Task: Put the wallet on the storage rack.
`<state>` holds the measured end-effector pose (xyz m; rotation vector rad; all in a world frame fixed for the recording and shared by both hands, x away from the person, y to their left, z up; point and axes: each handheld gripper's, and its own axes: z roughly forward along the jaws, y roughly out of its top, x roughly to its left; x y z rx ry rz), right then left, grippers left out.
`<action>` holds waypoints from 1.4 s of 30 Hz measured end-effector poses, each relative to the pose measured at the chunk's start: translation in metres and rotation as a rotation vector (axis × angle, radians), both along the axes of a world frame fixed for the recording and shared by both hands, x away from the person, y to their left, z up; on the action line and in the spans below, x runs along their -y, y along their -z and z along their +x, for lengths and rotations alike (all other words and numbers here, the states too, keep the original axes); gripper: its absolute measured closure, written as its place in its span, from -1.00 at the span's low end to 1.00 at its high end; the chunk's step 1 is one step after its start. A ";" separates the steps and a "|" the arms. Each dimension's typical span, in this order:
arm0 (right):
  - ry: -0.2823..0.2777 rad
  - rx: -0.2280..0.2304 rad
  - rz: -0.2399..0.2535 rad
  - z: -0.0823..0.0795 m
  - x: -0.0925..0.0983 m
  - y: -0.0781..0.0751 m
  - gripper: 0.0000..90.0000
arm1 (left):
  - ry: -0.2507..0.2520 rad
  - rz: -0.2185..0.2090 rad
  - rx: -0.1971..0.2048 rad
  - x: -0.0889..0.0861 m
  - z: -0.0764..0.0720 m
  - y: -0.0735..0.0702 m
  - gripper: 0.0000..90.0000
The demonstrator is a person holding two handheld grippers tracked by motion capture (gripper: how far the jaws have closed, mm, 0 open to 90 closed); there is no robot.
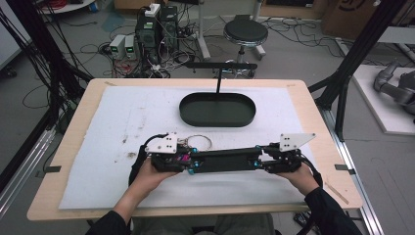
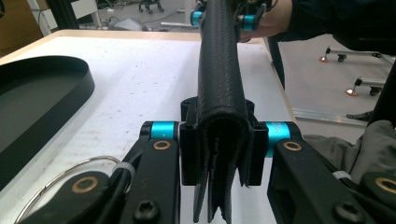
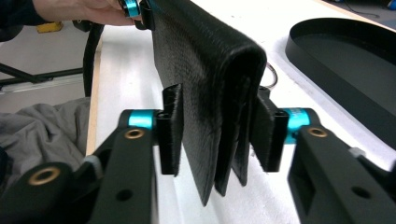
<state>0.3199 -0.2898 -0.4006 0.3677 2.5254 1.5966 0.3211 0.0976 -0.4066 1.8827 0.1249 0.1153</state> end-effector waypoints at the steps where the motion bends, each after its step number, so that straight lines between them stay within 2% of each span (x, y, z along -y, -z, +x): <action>1: -0.012 0.009 -0.004 0.000 0.000 0.000 0.55 | -0.002 -0.004 0.011 0.000 -0.001 -0.001 0.64; 4: -0.035 0.025 0.006 -0.002 0.001 -0.002 0.67 | -0.013 -0.021 0.003 -0.001 0.000 -0.002 0.59; 6: -0.036 0.036 0.014 -0.003 0.001 -0.003 0.69 | -0.039 -0.046 -0.004 -0.002 0.000 -0.003 0.52; 7: -0.041 0.047 0.022 -0.004 0.001 -0.004 0.71 | -0.073 -0.059 -0.013 -0.003 0.001 -0.003 0.29; 9: -0.024 0.051 0.024 -0.005 0.002 -0.004 0.71 | -0.130 -0.063 -0.021 -0.006 0.002 -0.005 0.06; 10: -0.012 0.051 0.022 -0.005 0.003 -0.004 0.72 | -0.130 -0.063 -0.021 -0.006 0.002 -0.005 -0.03; 11: -0.005 0.053 0.024 -0.004 0.004 -0.005 0.72 | -0.175 -0.067 -0.015 -0.010 0.003 -0.006 -0.12; 12: 0.003 0.052 0.029 -0.003 0.005 -0.005 0.72 | -0.175 -0.067 -0.015 -0.010 0.003 -0.006 -0.17; 13: 0.015 0.051 0.040 -0.002 0.007 -0.006 0.72 | -0.214 -0.078 0.001 -0.015 0.002 -0.009 -0.20; 14: 0.015 0.051 0.040 -0.002 0.007 -0.006 0.72 | -0.214 -0.078 0.001 -0.015 0.002 -0.009 -0.21; 15: 0.037 0.049 0.066 -0.001 0.010 -0.007 0.72 | -0.238 -0.089 0.019 -0.020 0.000 -0.013 -0.25; 16: 0.037 0.049 0.066 -0.001 0.010 -0.007 0.72 | -0.238 -0.089 0.019 -0.020 0.000 -0.013 -0.27; 17: 0.063 0.053 0.091 0.002 0.012 -0.008 0.72 | -0.257 -0.087 0.035 -0.025 -0.003 -0.016 -0.27; 18: 0.072 0.049 0.100 0.003 0.013 -0.009 0.72 | -0.257 -0.087 0.035 -0.025 -0.003 -0.016 -0.27; 19: 0.088 0.050 0.107 0.005 0.014 -0.010 0.72 | -0.270 -0.090 0.050 -0.029 -0.006 -0.019 -0.27; 22: 0.117 0.053 0.111 0.009 0.016 -0.011 0.72 | -0.285 -0.090 0.060 -0.033 -0.009 -0.020 -0.28; 23: 0.146 0.055 0.112 0.013 0.017 -0.013 0.72 | -0.299 -0.089 0.063 -0.038 -0.012 -0.021 -0.28; 25: 0.157 0.057 0.116 0.014 0.017 -0.014 0.71 | -0.312 -0.096 0.061 -0.042 -0.014 -0.022 -0.28; 28: 0.205 0.068 0.127 0.026 0.016 -0.021 0.71 | -0.353 -0.118 0.042 -0.052 -0.018 -0.022 -0.35; 30: 0.220 0.072 0.125 0.034 0.013 -0.024 0.71 | -0.367 -0.119 0.036 -0.055 -0.020 -0.021 -0.37; 32: 0.232 0.075 0.124 0.041 0.011 -0.027 0.71 | -0.406 -0.115 0.027 -0.063 -0.025 -0.020 -0.38; 34: 0.236 0.080 0.124 0.046 0.009 -0.028 0.71 | -0.418 -0.112 0.028 -0.066 -0.026 -0.019 -0.44; 35: 0.244 0.080 0.124 0.053 0.005 -0.030 0.71 | -0.445 -0.117 0.031 -0.073 -0.031 -0.017 -0.44; 36: 0.247 0.077 0.123 0.057 0.003 -0.030 0.71 | -0.445 -0.117 0.031 -0.073 -0.031 -0.017 -0.44; 38: 0.251 0.084 0.122 0.061 0.001 -0.031 0.71 | -0.476 -0.117 0.038 -0.080 -0.034 -0.015 -0.44; 39: 0.264 0.084 0.124 0.067 -0.002 -0.032 0.71 | -0.505 -0.116 0.041 -0.085 -0.038 -0.014 -0.46; 42: 0.280 0.088 0.126 0.077 -0.007 -0.033 0.71 | -0.531 -0.107 0.046 -0.091 -0.042 -0.012 -0.46</action>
